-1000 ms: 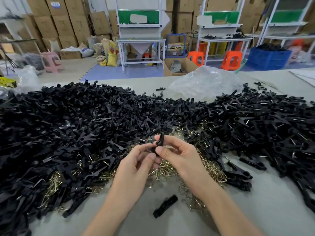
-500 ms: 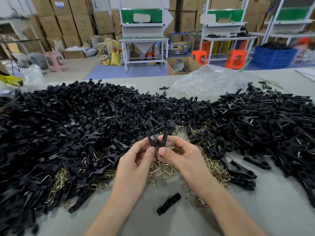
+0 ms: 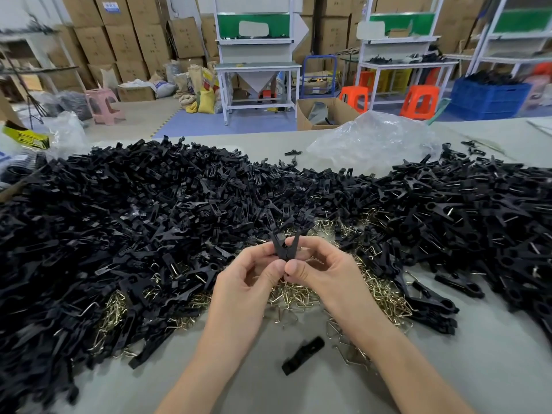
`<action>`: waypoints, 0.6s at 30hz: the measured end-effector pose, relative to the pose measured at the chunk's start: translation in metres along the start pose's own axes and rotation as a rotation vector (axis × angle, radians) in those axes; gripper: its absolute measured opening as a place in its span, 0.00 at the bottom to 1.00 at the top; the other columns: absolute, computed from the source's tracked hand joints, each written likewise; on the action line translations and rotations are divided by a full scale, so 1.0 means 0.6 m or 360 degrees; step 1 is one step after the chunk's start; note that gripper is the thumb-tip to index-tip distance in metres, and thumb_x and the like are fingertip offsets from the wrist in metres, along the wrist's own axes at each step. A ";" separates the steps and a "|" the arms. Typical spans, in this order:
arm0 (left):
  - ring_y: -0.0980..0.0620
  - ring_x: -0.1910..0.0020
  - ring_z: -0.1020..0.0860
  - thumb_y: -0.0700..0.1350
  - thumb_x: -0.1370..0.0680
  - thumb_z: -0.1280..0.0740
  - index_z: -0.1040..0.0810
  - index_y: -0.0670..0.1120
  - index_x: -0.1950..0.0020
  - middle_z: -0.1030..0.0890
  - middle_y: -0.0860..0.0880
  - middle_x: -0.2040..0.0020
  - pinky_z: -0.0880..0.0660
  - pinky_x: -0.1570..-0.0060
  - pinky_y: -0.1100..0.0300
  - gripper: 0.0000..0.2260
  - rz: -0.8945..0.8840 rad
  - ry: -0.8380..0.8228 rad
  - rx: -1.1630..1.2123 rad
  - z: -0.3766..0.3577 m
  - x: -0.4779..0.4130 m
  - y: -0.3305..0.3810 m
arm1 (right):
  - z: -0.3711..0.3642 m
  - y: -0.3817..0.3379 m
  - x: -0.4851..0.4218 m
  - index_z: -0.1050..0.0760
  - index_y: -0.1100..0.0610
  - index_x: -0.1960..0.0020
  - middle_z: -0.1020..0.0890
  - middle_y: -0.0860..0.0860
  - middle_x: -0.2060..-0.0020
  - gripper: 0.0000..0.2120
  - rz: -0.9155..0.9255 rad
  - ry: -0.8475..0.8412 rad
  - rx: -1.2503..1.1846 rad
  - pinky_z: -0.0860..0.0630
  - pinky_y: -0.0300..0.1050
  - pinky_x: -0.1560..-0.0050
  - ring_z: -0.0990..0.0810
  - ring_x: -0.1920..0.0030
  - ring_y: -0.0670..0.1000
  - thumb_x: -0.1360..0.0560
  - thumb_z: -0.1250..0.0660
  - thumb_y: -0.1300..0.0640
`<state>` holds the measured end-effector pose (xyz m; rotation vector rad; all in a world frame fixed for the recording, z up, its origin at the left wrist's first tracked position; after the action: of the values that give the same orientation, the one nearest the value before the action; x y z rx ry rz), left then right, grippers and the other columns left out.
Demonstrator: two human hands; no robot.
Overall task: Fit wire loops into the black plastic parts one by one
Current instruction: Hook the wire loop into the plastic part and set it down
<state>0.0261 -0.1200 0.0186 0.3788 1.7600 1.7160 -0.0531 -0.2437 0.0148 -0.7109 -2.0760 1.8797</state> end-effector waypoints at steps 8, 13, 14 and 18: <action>0.58 0.60 0.16 0.38 0.20 0.33 0.15 0.58 0.49 0.14 0.53 0.59 0.23 0.59 0.70 0.14 0.0015 0.0112 -0.0105 -0.002 0.005 -0.008 | -0.003 0.007 -0.001 0.15 0.46 0.49 0.12 0.52 0.54 0.12 -0.0002 -0.0025 0.0188 0.20 0.39 0.47 0.14 0.52 0.50 0.31 0.23 0.53; 0.59 0.54 0.16 0.40 0.17 0.37 0.26 0.58 0.35 0.14 0.59 0.52 0.22 0.54 0.69 0.15 0.0018 0.0043 -0.0212 -0.008 0.006 -0.003 | 0.010 -0.001 -0.006 0.17 0.44 0.52 0.13 0.44 0.54 0.10 0.0049 0.0091 0.0215 0.23 0.32 0.49 0.15 0.51 0.43 0.32 0.22 0.52; 0.61 0.53 0.17 0.42 0.17 0.37 0.26 0.57 0.34 0.15 0.61 0.52 0.22 0.53 0.69 0.14 -0.0068 0.0040 -0.0390 -0.007 0.007 0.000 | 0.014 -0.002 -0.006 0.16 0.44 0.52 0.13 0.45 0.54 0.09 0.0053 0.0130 0.0202 0.22 0.32 0.50 0.15 0.52 0.43 0.31 0.22 0.53; 0.60 0.41 0.28 0.55 0.20 0.38 0.25 0.55 0.33 0.24 0.61 0.41 0.30 0.39 0.59 0.16 -0.0477 -0.0196 -0.1470 -0.021 0.012 -0.001 | 0.033 -0.003 -0.006 0.17 0.50 0.47 0.13 0.49 0.56 0.16 0.0065 0.0252 0.0179 0.21 0.35 0.53 0.17 0.57 0.43 0.32 0.23 0.47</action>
<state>0.0131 -0.1252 0.0153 -0.1779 0.7398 1.9972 -0.0602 -0.2626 0.0145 -0.8504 -1.8579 1.8782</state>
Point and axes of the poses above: each hand's wrist, its own x-axis away from the middle knuckle, its own z-axis out of the back of the hand, y = z × x, the point moved 6 cm from there along -x, towards the middle knuckle
